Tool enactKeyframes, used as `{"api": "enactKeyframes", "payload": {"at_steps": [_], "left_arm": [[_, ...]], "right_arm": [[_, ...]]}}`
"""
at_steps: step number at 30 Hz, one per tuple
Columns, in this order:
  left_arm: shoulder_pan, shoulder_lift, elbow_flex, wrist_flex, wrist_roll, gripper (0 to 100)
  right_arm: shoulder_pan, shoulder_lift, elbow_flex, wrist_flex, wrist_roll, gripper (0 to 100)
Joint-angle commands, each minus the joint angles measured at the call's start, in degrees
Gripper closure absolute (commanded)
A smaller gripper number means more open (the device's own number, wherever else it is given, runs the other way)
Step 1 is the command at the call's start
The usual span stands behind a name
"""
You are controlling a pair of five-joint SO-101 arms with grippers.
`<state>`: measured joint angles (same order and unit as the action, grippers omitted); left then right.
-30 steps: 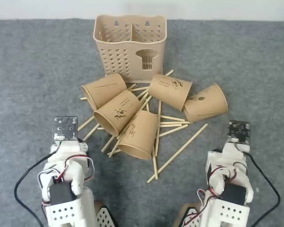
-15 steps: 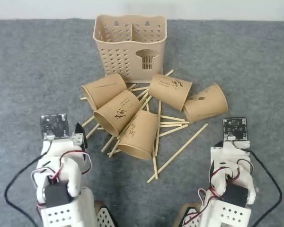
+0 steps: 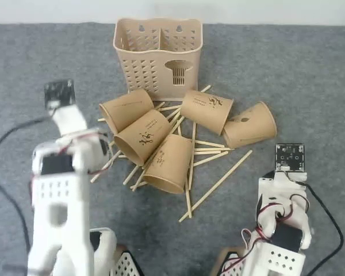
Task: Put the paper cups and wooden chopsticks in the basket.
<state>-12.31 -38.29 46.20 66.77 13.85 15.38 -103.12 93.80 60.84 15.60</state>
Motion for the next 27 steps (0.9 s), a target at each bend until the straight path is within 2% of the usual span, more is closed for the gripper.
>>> {"api": "enactKeyframes", "payload": {"at_steps": [1, 7, 12, 17, 25, 27], "left_arm": [[1.1, 11.9, -9.4, 0.4, 3.8, 90], [1.2, 18.6, -16.4, -1.0, 4.3, 90], [1.5, 19.3, -17.5, -4.0, 4.4, 82], [3.7, 19.3, -15.4, -8.9, 7.2, 83], [3.6, 19.4, -7.9, -18.5, 9.0, 82], [3.2, 19.4, -5.8, -20.2, 11.5, 82]], "right_arm": [[1.2, -0.7, 1.1, -4.1, 3.0, 93.9], [0.2, -0.7, 1.8, -4.1, 4.0, 93.9], [-1.6, -0.7, 1.8, -2.8, 6.2, 93.9], [-1.8, -0.7, 1.9, -2.5, 6.3, 93.9], [-1.8, -0.7, 2.0, -2.5, 6.4, 93.9], [-1.8, -0.7, 2.0, -2.5, 6.4, 93.9]]}}
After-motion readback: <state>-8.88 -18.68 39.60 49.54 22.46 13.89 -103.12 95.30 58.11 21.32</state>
